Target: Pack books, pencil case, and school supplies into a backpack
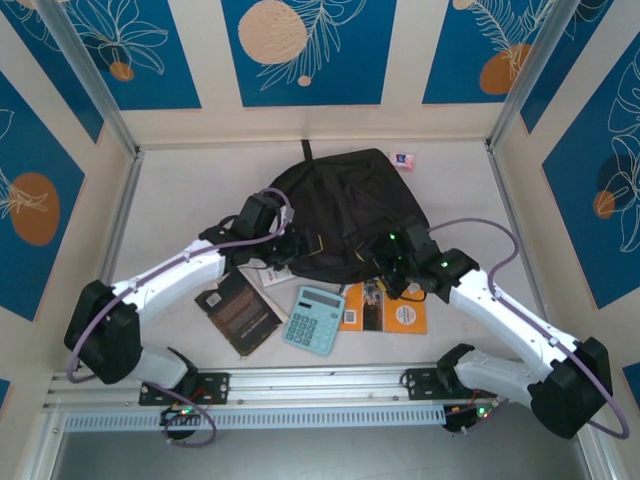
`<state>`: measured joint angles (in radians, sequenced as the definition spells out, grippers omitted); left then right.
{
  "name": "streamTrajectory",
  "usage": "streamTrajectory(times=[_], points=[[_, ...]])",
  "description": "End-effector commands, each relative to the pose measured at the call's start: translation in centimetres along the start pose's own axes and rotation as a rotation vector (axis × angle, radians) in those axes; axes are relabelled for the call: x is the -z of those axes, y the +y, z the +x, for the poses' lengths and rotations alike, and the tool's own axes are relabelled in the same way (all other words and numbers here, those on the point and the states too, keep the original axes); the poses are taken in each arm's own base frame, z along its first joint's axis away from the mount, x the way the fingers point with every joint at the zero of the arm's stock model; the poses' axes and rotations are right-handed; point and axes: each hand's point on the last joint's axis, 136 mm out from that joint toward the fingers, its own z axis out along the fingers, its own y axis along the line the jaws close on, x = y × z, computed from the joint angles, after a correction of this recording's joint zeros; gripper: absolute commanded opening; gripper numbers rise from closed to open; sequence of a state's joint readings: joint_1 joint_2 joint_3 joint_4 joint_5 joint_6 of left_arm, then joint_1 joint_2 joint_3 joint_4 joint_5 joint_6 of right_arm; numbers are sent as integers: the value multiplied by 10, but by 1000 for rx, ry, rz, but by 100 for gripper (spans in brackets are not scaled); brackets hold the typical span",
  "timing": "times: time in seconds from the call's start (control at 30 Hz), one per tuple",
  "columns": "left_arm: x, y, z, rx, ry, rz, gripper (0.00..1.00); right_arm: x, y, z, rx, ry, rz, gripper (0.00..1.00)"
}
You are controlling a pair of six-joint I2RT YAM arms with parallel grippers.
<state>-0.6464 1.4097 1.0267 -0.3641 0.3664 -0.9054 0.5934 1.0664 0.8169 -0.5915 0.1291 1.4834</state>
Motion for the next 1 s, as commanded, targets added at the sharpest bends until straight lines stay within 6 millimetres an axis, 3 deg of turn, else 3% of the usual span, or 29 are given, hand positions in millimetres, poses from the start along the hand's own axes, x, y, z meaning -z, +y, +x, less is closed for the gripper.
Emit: streamTrajectory(times=[0.0,0.13,0.3,0.5,0.7,0.8,0.87,0.9,0.97], points=[[31,13,10,-94,0,-124,97,-8,1,-1,-128,-14,1,81],[68,20,10,-155,-86,-172,100,-22,9,1,-122,-9,-9,81],[86,41,9,-150,-150,-248,100,-40,17,6,-59,7,19,78],[119,48,-1,-184,-247,-328,100,-63,9,-11,-10,-25,75,48],[192,67,-25,-225,-564,-483,100,-48,10,-39,142,-152,112,38],[214,68,-27,-264,-666,-480,99,-41,2,-55,161,-189,122,31],[219,70,-27,-266,-669,-504,97,-40,0,-62,163,-181,99,24],[216,70,-26,-269,-644,-514,97,-40,1,-63,167,-171,77,17],[200,69,-23,-280,-569,-507,97,-39,4,-65,173,-157,48,13]])
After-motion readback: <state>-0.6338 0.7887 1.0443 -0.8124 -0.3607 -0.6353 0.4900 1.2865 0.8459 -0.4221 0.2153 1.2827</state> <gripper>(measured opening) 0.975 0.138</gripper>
